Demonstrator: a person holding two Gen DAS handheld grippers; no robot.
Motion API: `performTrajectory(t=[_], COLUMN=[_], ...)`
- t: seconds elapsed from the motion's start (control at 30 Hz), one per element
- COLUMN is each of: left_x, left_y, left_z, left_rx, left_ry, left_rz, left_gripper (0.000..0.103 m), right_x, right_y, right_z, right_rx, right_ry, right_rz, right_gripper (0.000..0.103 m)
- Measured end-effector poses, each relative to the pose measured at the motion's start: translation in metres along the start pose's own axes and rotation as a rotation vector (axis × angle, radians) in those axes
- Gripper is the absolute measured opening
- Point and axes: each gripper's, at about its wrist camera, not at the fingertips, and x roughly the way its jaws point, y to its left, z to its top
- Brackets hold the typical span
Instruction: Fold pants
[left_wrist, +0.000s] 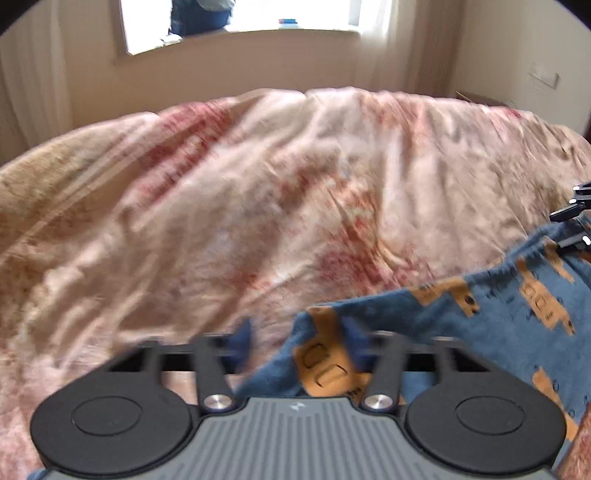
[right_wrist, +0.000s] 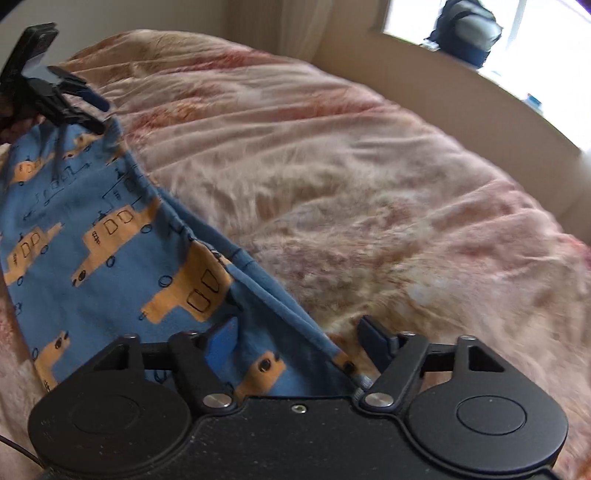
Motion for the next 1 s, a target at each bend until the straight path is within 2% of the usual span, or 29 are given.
performTrajectory(t=[0.07,0.1,0.13,0.27,0.43,0.5,0.53,0.57,0.6,0.63,0.7,0.8,0.83,0.9,0.93,0.97,1.0], left_x=[-0.001,-0.004,-0.008,-0.028,-0.005,-0.004,-0.007,-0.012,-0.017,-0.025,-0.042,-0.07,-0.076,-0.086,-0.089,-0.093,-0.098], left_y=[-0.004,-0.008,-0.01,-0.012,-0.014,-0.011,-0.011,-0.01,-0.009,-0.008,-0.004,-0.004,-0.004,-0.005,-0.004,0.0,0.005], left_z=[-0.002,-0.002,-0.003,-0.005,-0.011,-0.012,-0.011,-0.011,-0.012,-0.013,-0.02,-0.044,-0.052,-0.071,-0.082,-0.091,-0.099], left_rx=[0.016,0.027,0.03,0.003,-0.027,-0.061,-0.069,-0.078,-0.089,-0.105,-0.155,-0.235,-0.236,-0.212,-0.19,-0.176,-0.174], left_ry=[-0.017,-0.028,-0.048,-0.148,-0.122,-0.123,-0.126,-0.132,-0.141,-0.156,-0.201,-0.256,-0.26,-0.255,-0.24,-0.227,-0.221], left_rz=[-0.017,-0.004,0.011,0.035,0.072,0.075,0.083,0.095,0.102,0.109,0.105,0.13,0.148,0.24,0.306,0.354,0.389], left_gripper=[0.01,0.009,0.008,0.008,0.008,0.012,0.019,0.024,0.034,0.041,0.07,0.086,0.087,0.088,0.088,0.088,0.088], right_x=[0.003,0.002,0.0,-0.017,0.005,0.008,0.006,0.003,-0.002,-0.007,-0.016,-0.01,-0.003,0.016,0.027,0.035,0.038], right_y=[0.003,0.007,0.011,0.021,0.022,0.02,0.02,0.02,0.022,0.025,0.042,0.074,0.085,0.104,0.109,0.109,0.105], right_z=[0.002,0.001,0.001,0.0,0.002,0.003,0.004,0.005,0.006,0.008,0.017,0.033,0.037,0.039,0.038,0.035,0.035], right_rx=[-0.001,-0.018,-0.028,-0.028,-0.005,0.02,0.03,0.035,0.035,0.028,0.0,-0.033,-0.058,-0.119,-0.143,-0.138,-0.101], right_ry=[0.006,-0.002,-0.014,-0.077,-0.031,-0.03,-0.035,-0.045,-0.063,-0.084,-0.153,-0.217,-0.218,-0.19,-0.163,-0.152,-0.152], right_rz=[0.032,0.03,0.025,-0.044,-0.091,-0.109,-0.126,-0.155,-0.177,-0.191,-0.191,-0.123,-0.11,-0.108,-0.136,-0.161,-0.186], right_gripper=[0.036,0.019,0.011,0.008,0.009,0.015,0.021,0.036,0.042,0.042,0.048,0.067,0.067,0.068,0.069,0.079,0.093])
